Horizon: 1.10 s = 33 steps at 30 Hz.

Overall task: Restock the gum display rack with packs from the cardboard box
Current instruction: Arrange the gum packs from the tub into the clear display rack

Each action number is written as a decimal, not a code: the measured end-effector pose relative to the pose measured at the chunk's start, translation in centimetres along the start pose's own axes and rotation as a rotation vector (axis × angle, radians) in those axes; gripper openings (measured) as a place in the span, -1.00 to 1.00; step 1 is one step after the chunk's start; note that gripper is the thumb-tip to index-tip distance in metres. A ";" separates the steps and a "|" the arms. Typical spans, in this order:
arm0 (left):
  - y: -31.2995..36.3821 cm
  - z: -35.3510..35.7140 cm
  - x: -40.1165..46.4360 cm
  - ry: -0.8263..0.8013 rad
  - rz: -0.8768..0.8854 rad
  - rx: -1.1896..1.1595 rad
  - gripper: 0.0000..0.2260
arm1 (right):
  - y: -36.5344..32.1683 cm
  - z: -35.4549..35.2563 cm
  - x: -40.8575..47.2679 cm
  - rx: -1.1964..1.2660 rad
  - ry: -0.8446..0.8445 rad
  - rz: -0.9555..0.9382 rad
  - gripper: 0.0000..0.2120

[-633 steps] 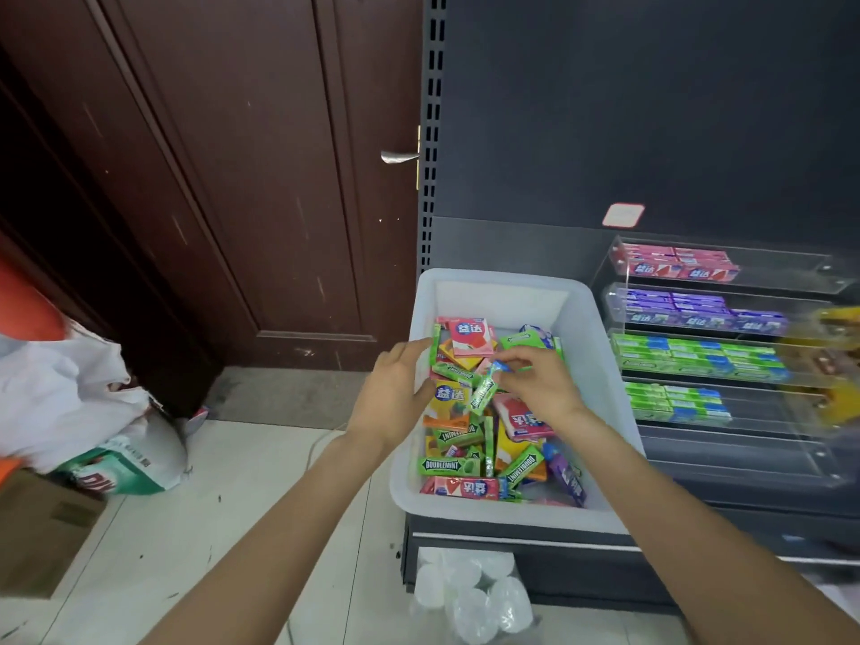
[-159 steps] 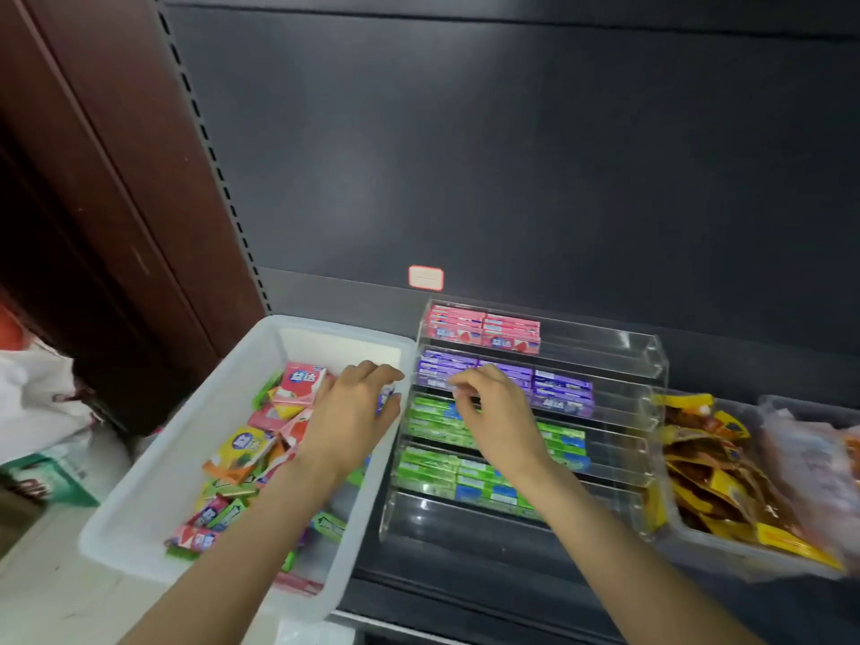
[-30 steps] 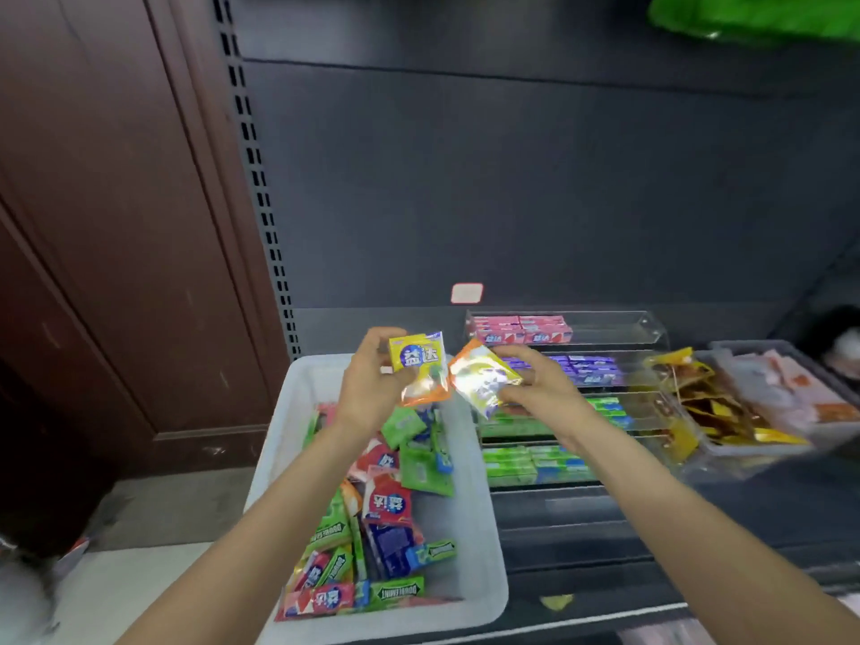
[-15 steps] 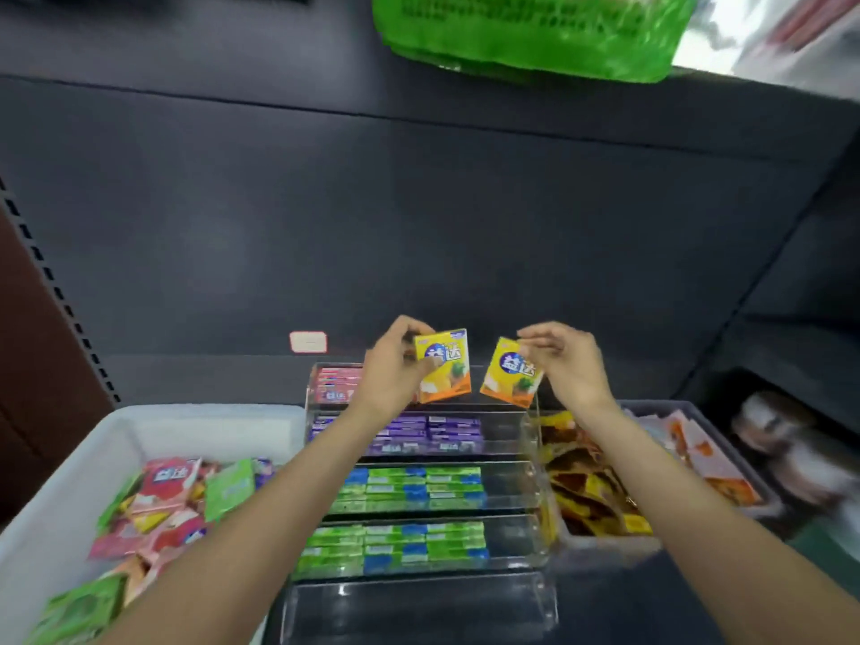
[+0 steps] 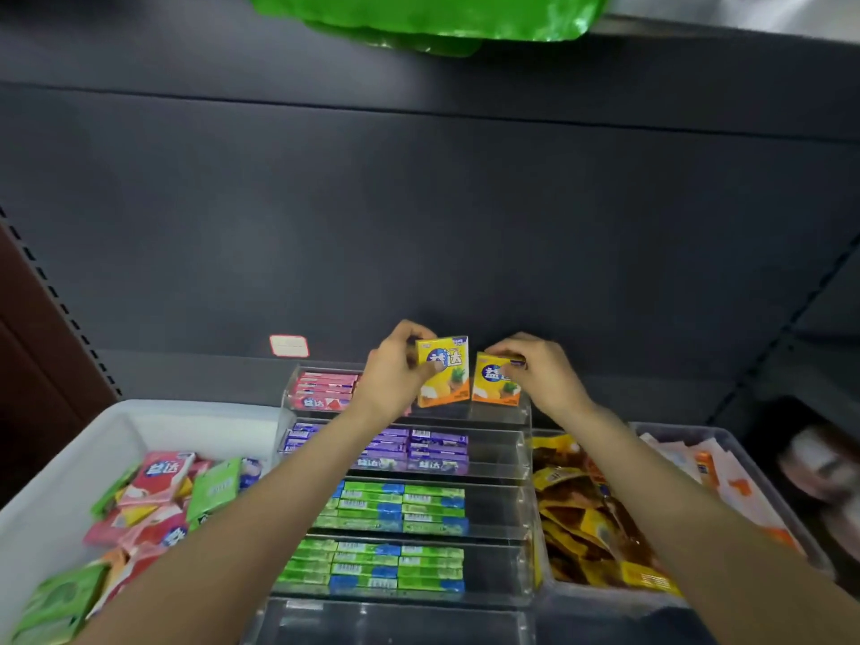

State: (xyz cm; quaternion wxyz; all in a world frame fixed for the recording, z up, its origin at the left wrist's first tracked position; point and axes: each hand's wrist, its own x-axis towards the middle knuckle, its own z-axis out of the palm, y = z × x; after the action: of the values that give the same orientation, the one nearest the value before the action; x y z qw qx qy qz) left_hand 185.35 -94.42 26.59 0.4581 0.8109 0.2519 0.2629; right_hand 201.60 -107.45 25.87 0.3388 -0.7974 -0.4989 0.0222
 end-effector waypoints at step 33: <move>0.0 6.9 1.8 0.142 0.012 0.317 -0.69 | 0.8 0.9 -2.2 -0.016 0.221 0.219 -0.74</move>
State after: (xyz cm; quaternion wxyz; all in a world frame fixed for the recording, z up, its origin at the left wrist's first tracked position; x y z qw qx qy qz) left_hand 191.21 -97.47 23.92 0.3041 0.8539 0.3168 0.2792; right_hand 200.76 -108.98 24.11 0.3808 -0.8473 -0.3688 -0.0329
